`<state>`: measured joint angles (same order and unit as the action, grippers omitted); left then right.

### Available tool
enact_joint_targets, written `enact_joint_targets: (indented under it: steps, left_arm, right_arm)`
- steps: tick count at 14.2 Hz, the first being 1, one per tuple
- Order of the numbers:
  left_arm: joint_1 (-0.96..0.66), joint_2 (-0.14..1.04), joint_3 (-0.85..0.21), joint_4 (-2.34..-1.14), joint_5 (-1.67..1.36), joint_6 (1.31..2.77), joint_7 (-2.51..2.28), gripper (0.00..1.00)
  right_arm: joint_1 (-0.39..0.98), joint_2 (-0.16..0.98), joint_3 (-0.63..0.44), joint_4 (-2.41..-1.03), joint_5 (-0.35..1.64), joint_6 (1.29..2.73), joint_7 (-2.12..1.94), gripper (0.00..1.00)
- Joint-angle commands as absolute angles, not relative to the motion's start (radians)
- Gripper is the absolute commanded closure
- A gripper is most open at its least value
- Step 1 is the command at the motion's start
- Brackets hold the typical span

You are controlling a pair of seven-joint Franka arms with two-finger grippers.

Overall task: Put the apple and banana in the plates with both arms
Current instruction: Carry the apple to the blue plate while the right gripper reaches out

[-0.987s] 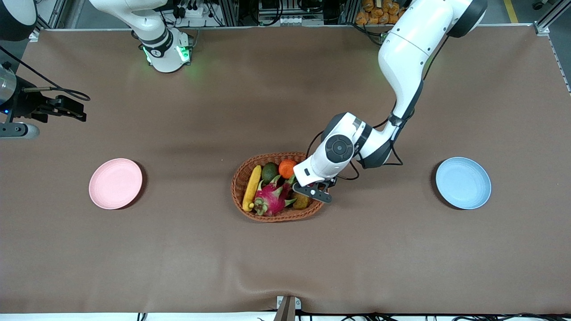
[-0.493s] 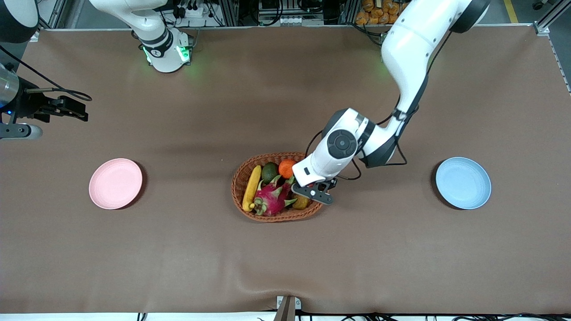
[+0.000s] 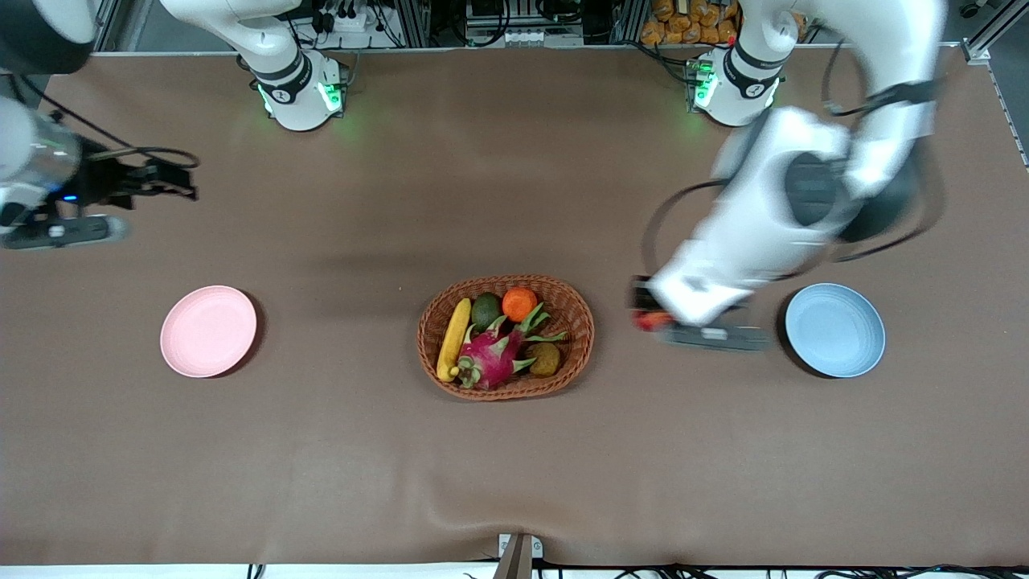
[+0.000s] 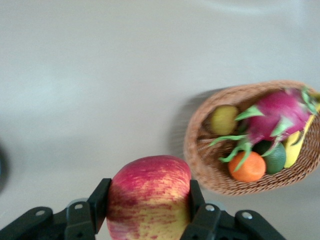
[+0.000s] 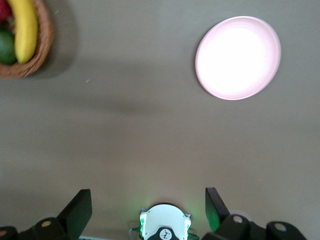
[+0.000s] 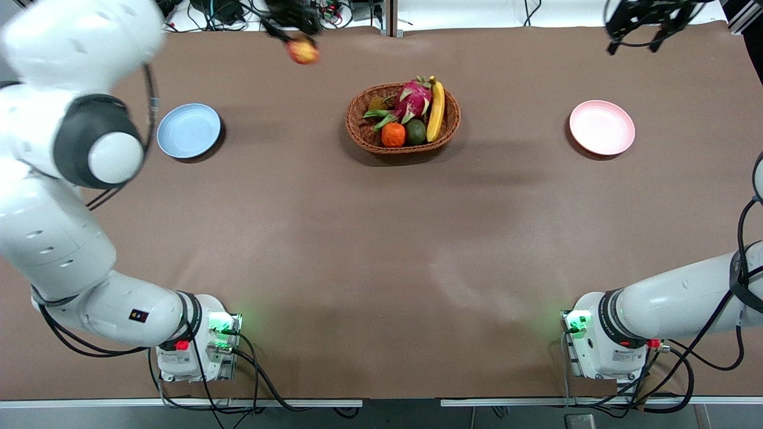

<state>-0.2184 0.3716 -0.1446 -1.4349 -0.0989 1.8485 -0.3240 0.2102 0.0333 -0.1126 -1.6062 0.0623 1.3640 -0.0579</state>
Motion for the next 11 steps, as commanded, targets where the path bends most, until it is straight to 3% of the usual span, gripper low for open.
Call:
enact_joint_targets:
  steps: [1,7,11]
  left_arm:
    - [-0.048,0.363,-0.158,-1.477,-0.155,1.783,-0.279,1.0]
    - [0.309,0.54,-0.156,-1.529,-0.152,1.807,-0.034,1.0]
    - [0.36,0.62,-0.16,-1.534,-0.166,1.838,-0.02,1.0]
  right_arm:
    - [0.303,0.032,-0.112,-1.612,0.081,1.38,-0.054,0.0]
    - [0.508,0.125,-0.112,-1.603,0.087,1.457,-0.109,0.0]
    - [0.569,0.233,-0.112,-1.591,0.084,1.572,-0.245,0.0]
